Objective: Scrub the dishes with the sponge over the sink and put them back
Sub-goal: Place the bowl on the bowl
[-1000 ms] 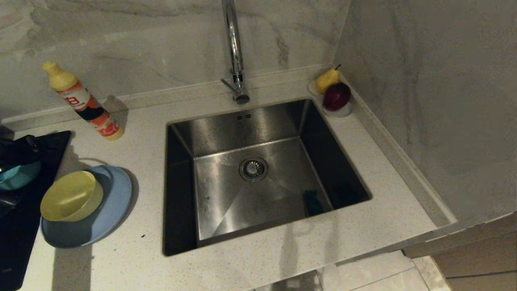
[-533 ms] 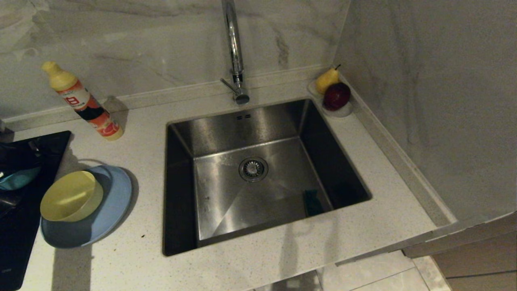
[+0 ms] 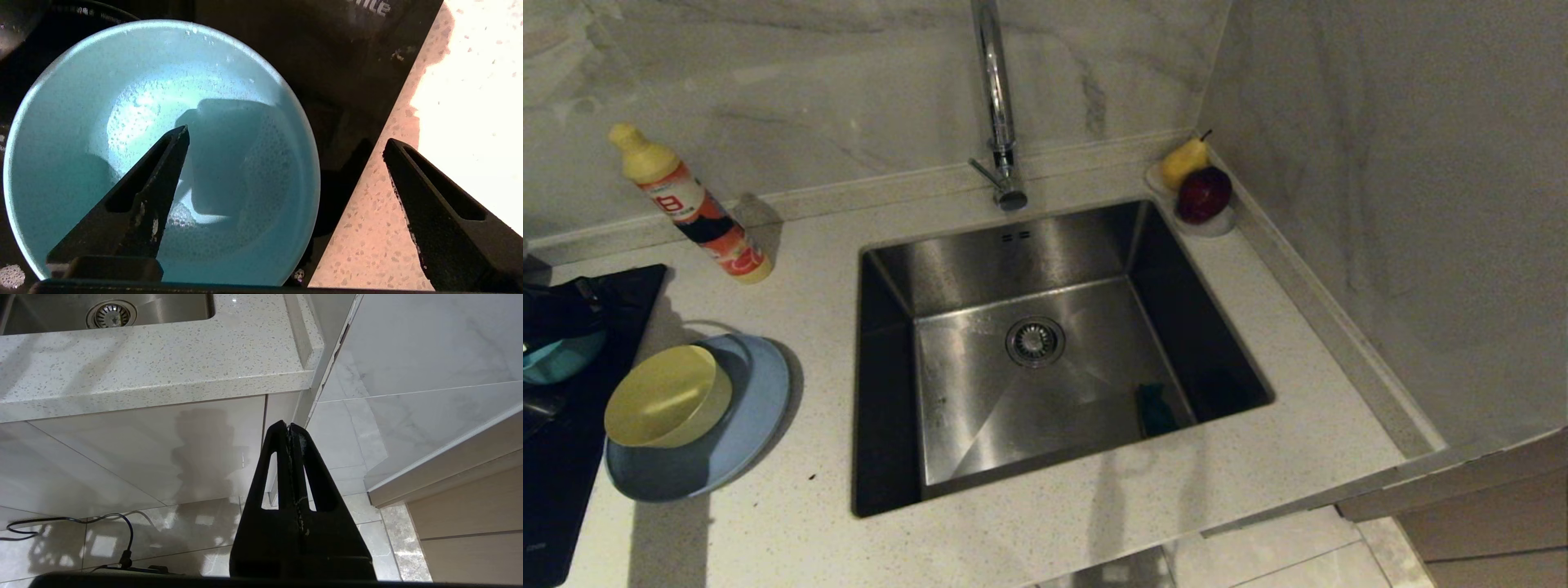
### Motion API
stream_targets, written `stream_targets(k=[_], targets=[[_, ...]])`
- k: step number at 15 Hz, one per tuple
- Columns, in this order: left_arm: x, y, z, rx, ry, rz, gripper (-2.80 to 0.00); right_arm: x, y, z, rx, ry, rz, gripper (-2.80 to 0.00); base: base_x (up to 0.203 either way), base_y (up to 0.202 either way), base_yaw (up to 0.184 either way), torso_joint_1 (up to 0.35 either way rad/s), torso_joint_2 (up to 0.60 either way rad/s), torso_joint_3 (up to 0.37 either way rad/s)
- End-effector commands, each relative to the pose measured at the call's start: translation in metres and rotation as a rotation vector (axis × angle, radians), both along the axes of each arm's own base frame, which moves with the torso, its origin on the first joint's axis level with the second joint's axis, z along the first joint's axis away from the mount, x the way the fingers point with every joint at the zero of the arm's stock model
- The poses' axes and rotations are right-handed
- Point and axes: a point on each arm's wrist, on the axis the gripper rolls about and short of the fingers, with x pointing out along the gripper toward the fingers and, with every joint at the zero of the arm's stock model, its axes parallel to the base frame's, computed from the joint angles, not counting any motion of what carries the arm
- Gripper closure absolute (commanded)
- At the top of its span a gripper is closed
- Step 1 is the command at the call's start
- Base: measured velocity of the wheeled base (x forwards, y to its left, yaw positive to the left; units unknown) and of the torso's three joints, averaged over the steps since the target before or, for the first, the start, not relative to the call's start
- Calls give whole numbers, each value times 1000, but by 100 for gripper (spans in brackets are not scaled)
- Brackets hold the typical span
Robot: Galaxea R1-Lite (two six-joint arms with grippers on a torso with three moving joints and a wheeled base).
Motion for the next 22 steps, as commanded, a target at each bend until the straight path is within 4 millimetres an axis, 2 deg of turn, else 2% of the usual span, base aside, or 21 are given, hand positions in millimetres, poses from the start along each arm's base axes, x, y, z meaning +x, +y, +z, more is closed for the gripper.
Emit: stream_targets(k=[1, 2, 3, 10, 14, 18, 20, 22], targets=[[-2, -1, 1, -3, 2, 2, -280, 0, 0, 0, -1, -2, 2, 0, 0, 0, 0, 0, 0, 0], [-2, -1, -1, -4, 9, 2, -152, 0, 0, 0, -1, -2, 2, 0, 0, 0, 0, 0, 0, 0], [-3, -2, -1, -8, 19, -1, 0, 0, 0, 0, -1, -2, 1, 0, 0, 0, 0, 0, 0, 0], [-4, -3, 0, -11, 18, 0, 0, 0, 0, 0, -1, -2, 1, 0, 0, 0, 0, 0, 0, 0], [-9, -6, 14, 13, -12, -1, 0, 0, 0, 0, -1, -2, 2, 0, 0, 0, 0, 0, 0, 0], [-23, -20, 49, 47, -67, -13, 0, 0, 0, 0, -1, -2, 1, 0, 0, 0, 0, 0, 0, 0], [-37, -36, 71, 23, -81, -73, 0, 0, 0, 0, -1, -2, 0, 0, 0, 0, 0, 0, 0, 0], [-52, -60, 96, -2, -82, -133, 0, 0, 0, 0, -1, -2, 1, 0, 0, 0, 0, 0, 0, 0]])
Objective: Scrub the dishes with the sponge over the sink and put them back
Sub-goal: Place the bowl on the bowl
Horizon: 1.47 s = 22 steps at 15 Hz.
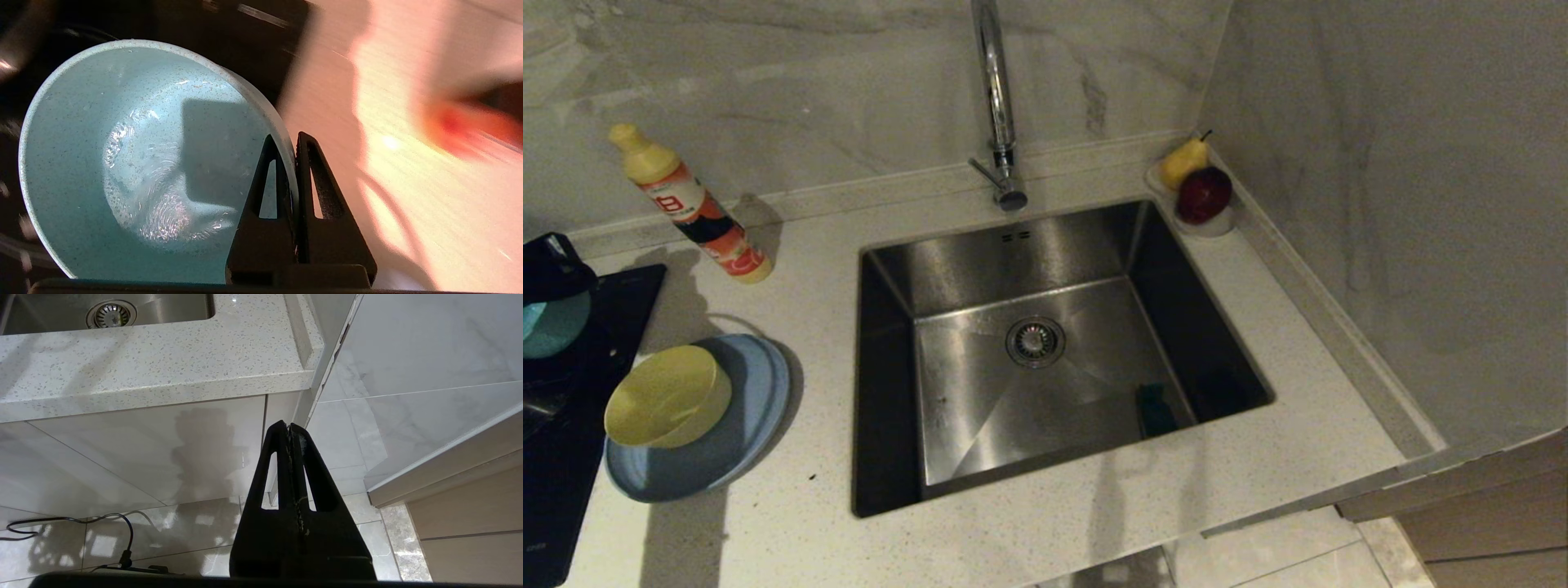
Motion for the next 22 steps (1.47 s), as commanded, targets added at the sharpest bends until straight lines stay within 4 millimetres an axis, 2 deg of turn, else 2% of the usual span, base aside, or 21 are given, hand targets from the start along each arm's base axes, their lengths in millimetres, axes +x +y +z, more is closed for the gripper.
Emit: stream_targets(k=[1, 3, 5, 10, 13, 19, 22], targets=[[-23, -37, 40, 8, -33, -62, 0, 0, 0, 0, -1, -2, 1, 0, 0, 0, 0, 0, 0, 0], [-31, -69, 50, -4, -19, -129, 0, 0, 0, 0, -1, -2, 2, 0, 0, 0, 0, 0, 0, 0], [-32, -90, 45, -26, 29, -183, 0, 0, 0, 0, -1, -2, 0, 0, 0, 0, 0, 0, 0, 0], [-44, -117, 22, -68, 111, -230, 0, 0, 0, 0, -1, -2, 2, 0, 0, 0, 0, 0, 0, 0], [-45, -119, 12, -66, 149, -212, 0, 0, 0, 0, -1, -2, 2, 0, 0, 0, 0, 0, 0, 0], [-39, -120, -25, -30, 171, -216, 0, 0, 0, 0, -1, -2, 2, 0, 0, 0, 0, 0, 0, 0], [-38, -120, -25, -21, 164, -222, 0, 0, 0, 0, -1, -2, 1, 0, 0, 0, 0, 0, 0, 0]])
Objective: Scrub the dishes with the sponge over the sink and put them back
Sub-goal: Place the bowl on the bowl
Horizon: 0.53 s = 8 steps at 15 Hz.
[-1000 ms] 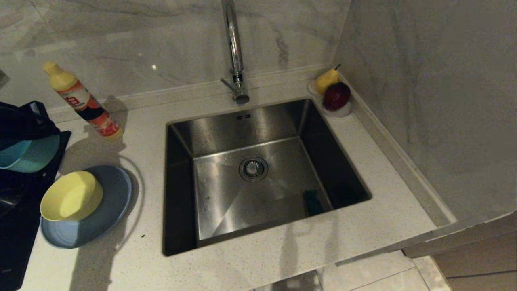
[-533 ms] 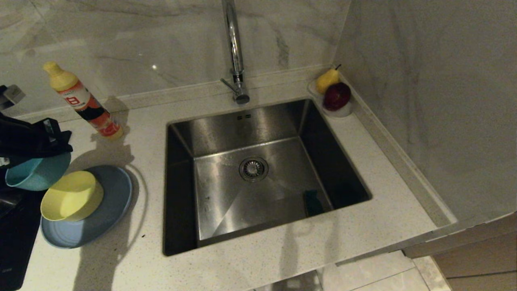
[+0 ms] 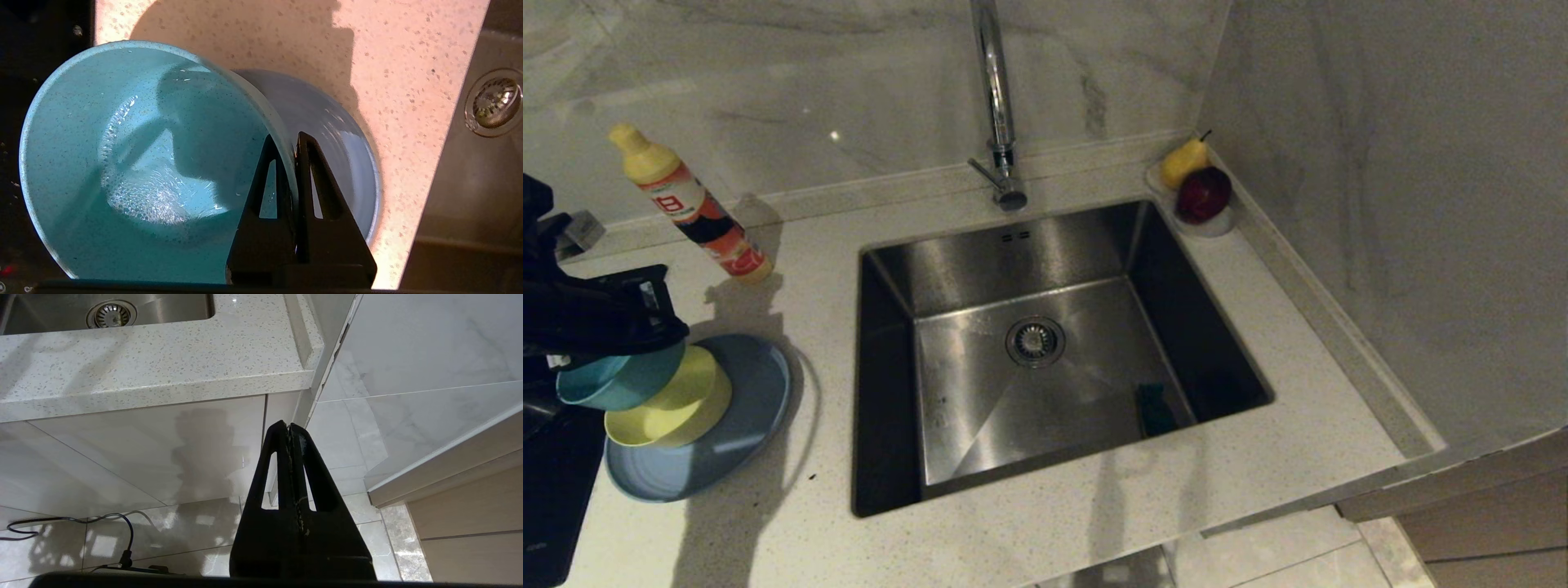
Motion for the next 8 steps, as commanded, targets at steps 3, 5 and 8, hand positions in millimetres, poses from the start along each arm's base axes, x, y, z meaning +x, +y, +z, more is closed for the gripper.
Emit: stream_targets(k=[3, 5, 8], targets=[[2, -2, -3, 1, 7, -11, 0, 0, 0, 0, -1, -2, 2, 0, 0, 0, 0, 0, 0, 0], [0, -3, -8, -4, 27, -14, 0, 0, 0, 0, -1, -2, 2, 0, 0, 0, 0, 0, 0, 0], [-3, -3, -18, -10, 62, -13, 0, 0, 0, 0, -1, -2, 2, 0, 0, 0, 0, 0, 0, 0]])
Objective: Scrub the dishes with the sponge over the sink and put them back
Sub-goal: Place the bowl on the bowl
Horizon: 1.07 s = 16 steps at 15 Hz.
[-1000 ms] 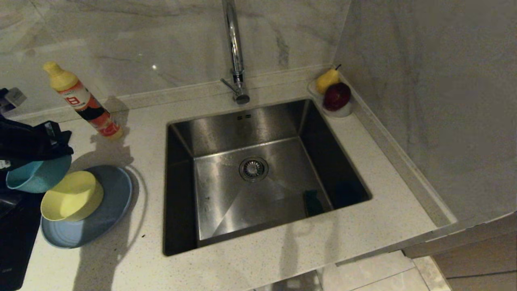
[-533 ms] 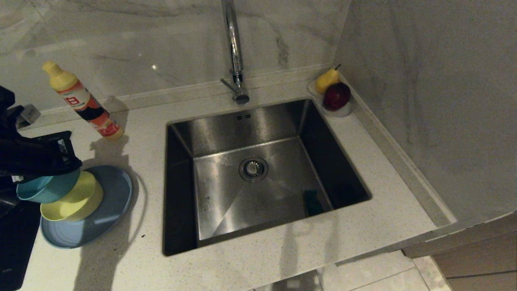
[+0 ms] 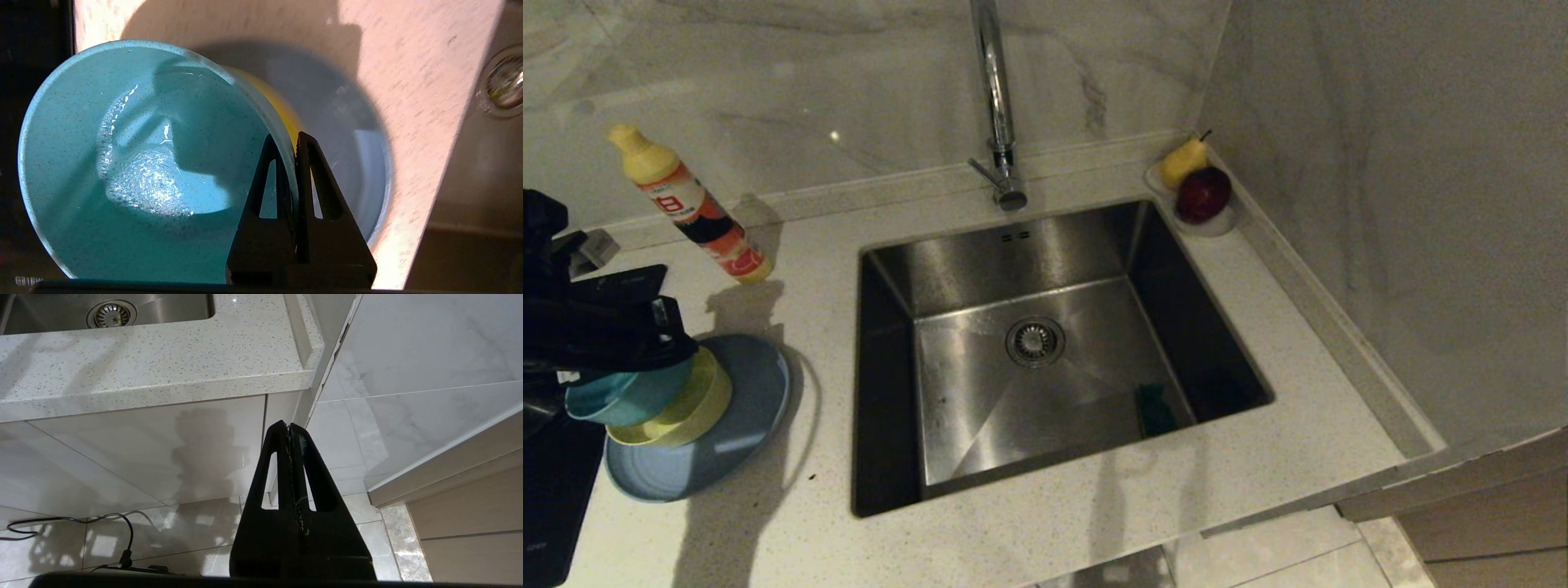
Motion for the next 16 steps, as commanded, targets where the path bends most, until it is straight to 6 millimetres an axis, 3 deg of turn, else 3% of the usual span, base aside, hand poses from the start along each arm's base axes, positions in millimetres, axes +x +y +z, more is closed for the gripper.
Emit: stream_targets(k=[1, 15, 16], targets=[[-1, 0, -4, -6, 16, 4, 0, 0, 0, 0, 0, -2, 1, 0, 0, 0, 0, 0, 0, 0], [5, -4, -9, 12, 6, -3, 0, 0, 0, 0, 0, -2, 1, 0, 0, 0, 0, 0, 0, 0], [7, -4, -9, 25, 0, 8, -280, 0, 0, 0, 0, -2, 1, 0, 0, 0, 0, 0, 0, 0]])
